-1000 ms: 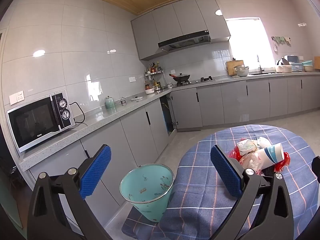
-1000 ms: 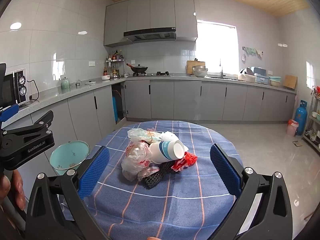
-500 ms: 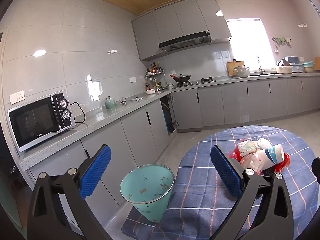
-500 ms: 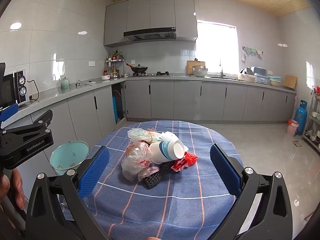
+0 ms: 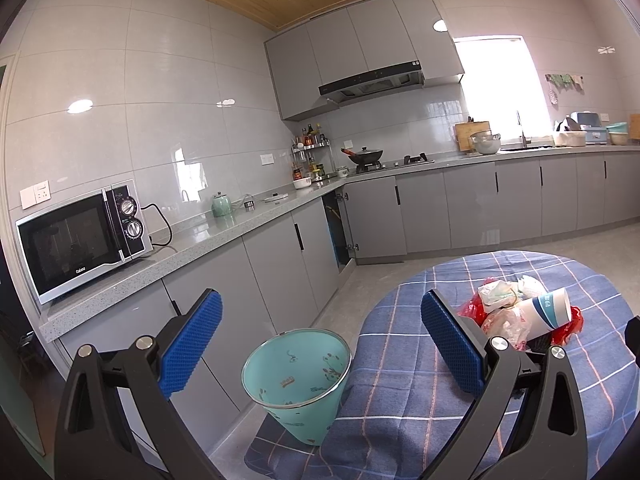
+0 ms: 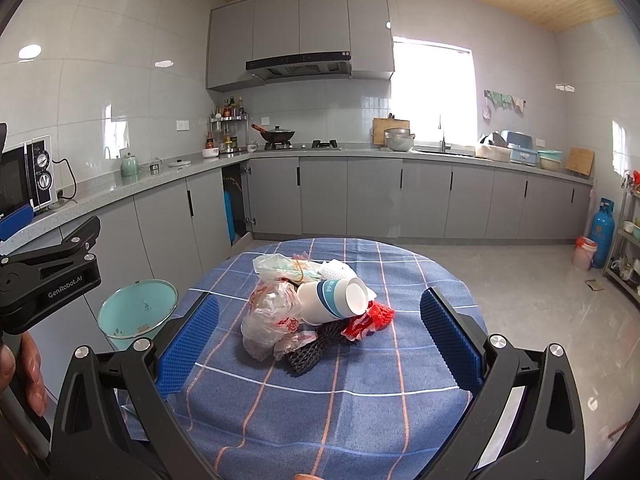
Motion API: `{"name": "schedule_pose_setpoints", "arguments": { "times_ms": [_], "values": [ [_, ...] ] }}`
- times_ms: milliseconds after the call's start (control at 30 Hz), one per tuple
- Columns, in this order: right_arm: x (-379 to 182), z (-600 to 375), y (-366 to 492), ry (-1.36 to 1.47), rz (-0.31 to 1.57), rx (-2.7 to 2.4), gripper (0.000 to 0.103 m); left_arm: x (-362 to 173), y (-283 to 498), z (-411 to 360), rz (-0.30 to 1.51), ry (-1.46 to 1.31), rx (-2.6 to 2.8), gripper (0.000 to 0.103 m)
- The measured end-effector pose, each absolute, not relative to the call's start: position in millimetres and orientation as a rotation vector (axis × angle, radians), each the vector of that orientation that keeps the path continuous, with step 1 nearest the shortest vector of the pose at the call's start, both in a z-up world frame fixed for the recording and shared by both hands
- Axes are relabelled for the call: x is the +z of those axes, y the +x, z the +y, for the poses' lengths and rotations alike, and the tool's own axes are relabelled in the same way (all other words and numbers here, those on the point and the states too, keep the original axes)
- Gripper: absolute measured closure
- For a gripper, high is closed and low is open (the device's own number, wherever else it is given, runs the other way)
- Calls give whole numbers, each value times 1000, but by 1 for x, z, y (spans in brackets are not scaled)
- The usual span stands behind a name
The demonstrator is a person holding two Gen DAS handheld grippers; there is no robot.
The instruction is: Collect trash
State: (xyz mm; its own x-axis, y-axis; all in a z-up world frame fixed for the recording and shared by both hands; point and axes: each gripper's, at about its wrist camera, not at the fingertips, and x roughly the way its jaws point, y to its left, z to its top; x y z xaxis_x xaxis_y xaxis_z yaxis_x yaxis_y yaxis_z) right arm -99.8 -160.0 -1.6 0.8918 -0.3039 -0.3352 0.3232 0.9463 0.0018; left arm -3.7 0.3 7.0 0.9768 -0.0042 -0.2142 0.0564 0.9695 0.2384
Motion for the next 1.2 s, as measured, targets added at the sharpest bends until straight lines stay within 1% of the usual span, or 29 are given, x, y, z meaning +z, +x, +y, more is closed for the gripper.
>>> {"name": "schedule_pose_setpoints", "arguments": {
  "times_ms": [300, 633, 967, 1200],
  "values": [
    [-7, -166, -93, 58, 346, -337, 4, 1, 4, -1, 217, 257, -28, 5],
    [-40, -201, -62, 44, 360, -418, 4, -27, 37, -11, 244, 264, -41, 5],
    [-67, -246, -33, 71, 400, -489, 4, -64, 72, -60, 304, 324, -155, 5],
    [-85, -266, -22, 77, 424, -541, 4, -77, 80, -100, 288, 341, -239, 5]
  ]
}}
